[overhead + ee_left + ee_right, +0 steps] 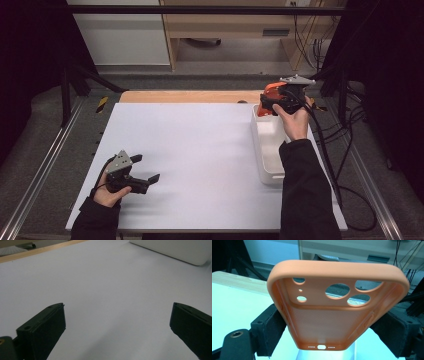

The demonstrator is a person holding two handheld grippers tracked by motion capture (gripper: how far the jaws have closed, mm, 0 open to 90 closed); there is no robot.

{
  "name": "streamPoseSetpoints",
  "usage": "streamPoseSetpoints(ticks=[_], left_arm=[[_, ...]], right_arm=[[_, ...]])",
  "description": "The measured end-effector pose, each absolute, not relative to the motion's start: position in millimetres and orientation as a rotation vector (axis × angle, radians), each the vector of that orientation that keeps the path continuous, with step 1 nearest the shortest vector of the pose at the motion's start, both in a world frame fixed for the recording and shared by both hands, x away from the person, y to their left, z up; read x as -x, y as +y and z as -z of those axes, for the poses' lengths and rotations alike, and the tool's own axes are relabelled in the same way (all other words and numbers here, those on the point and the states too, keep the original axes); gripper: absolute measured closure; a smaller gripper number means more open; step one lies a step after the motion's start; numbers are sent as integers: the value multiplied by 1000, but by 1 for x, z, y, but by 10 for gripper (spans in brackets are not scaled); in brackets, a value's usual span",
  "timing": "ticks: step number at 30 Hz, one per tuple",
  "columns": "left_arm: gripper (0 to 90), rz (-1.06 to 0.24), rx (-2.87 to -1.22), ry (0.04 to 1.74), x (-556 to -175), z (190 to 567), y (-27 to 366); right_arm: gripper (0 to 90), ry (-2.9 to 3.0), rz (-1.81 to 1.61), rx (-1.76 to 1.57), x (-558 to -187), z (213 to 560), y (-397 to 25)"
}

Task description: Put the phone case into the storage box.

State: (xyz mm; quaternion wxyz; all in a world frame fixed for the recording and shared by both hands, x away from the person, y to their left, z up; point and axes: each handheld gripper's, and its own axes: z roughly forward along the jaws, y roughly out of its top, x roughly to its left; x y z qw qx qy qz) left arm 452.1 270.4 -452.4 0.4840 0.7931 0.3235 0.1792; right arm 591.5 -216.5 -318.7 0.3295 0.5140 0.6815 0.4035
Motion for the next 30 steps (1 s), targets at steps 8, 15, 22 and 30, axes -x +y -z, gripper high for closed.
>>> streamPoseSetpoints(ticks=[8,15,22,30], left_arm=[[0,-436,-1935,788,-452,453,270],[0,-434,-1937,787,-452,453,269],[0,-432,-1947,787,-453,454,268],[0,-430,-1950,784,-453,455,268]], right_arm=[[155,1766,-1032,-1379,-599,326,-215],[155,1757,-1007,-1401,-606,331,-213],[155,1750,-991,-1417,-611,336,-210],[155,1742,-966,-1438,-617,342,-208]])
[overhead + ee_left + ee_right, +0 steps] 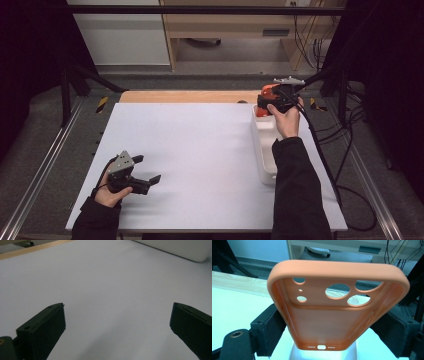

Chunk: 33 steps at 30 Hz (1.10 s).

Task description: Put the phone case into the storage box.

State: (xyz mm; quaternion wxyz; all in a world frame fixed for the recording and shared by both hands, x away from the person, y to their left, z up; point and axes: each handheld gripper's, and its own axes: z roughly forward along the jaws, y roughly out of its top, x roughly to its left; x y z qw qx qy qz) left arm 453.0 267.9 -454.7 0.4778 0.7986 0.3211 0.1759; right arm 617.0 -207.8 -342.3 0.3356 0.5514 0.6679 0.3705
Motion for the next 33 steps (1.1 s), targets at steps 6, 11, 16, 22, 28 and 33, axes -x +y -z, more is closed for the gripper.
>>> streamPoseSetpoints(ticks=[6,11,16,22,28,33], left_arm=[[0,-428,-1955,782,-453,455,267],[0,-429,-1960,781,-453,456,267],[0,-428,-1963,782,-453,456,266],[0,-425,-1967,780,-454,456,266],[0,-424,-1970,777,-453,457,265],[0,-423,-1971,774,-453,457,265]], right_arm=[[155,1736,-958,-1463,-622,348,-209],[155,1729,-948,-1478,-627,354,-209],[155,1742,-936,-1473,-630,361,-209],[154,1756,-922,-1486,-634,366,-206],[154,1758,-908,-1504,-638,371,-206],[154,1756,-892,-1514,-640,375,-207]])
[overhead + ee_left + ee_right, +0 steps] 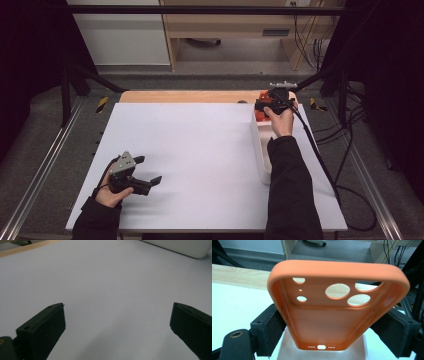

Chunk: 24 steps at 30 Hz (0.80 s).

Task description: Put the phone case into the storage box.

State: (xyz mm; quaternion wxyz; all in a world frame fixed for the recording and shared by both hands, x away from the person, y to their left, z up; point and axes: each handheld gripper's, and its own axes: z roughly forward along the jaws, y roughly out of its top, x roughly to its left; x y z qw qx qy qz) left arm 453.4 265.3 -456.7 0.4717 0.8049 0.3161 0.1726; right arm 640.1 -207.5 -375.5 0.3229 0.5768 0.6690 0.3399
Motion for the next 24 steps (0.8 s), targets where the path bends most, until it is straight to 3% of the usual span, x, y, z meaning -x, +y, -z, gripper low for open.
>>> streamPoseSetpoints(ticks=[24], left_arm=[[0,-419,-1983,773,-454,458,264]], right_arm=[[153,1772,-875,-1547,-648,394,-206]])
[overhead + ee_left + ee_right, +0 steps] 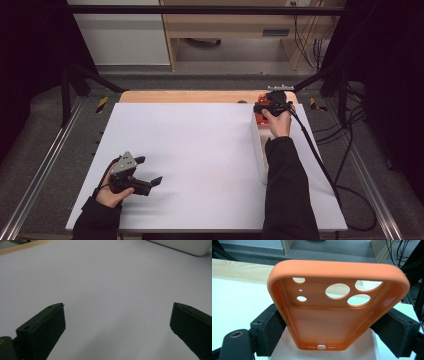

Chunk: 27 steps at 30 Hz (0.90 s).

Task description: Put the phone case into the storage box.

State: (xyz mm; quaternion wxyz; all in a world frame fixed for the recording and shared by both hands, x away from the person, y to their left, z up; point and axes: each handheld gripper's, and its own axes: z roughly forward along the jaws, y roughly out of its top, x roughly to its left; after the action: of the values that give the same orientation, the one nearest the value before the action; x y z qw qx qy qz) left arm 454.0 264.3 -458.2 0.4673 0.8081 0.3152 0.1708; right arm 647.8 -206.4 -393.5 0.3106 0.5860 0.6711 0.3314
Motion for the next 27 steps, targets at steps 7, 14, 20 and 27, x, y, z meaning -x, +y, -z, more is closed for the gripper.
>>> streamPoseSetpoints(ticks=[7,14,20,27], left_arm=[[0,-419,-1988,773,-454,459,264],[0,-419,-1990,773,-454,459,264],[0,-420,-1991,773,-454,459,264],[0,-420,-1993,770,-454,459,264]], right_arm=[[153,1773,-874,-1557,-650,398,-207],[153,1773,-863,-1561,-650,402,-207],[152,1778,-857,-1557,-649,404,-206],[149,1779,-855,-1554,-649,404,-206]])
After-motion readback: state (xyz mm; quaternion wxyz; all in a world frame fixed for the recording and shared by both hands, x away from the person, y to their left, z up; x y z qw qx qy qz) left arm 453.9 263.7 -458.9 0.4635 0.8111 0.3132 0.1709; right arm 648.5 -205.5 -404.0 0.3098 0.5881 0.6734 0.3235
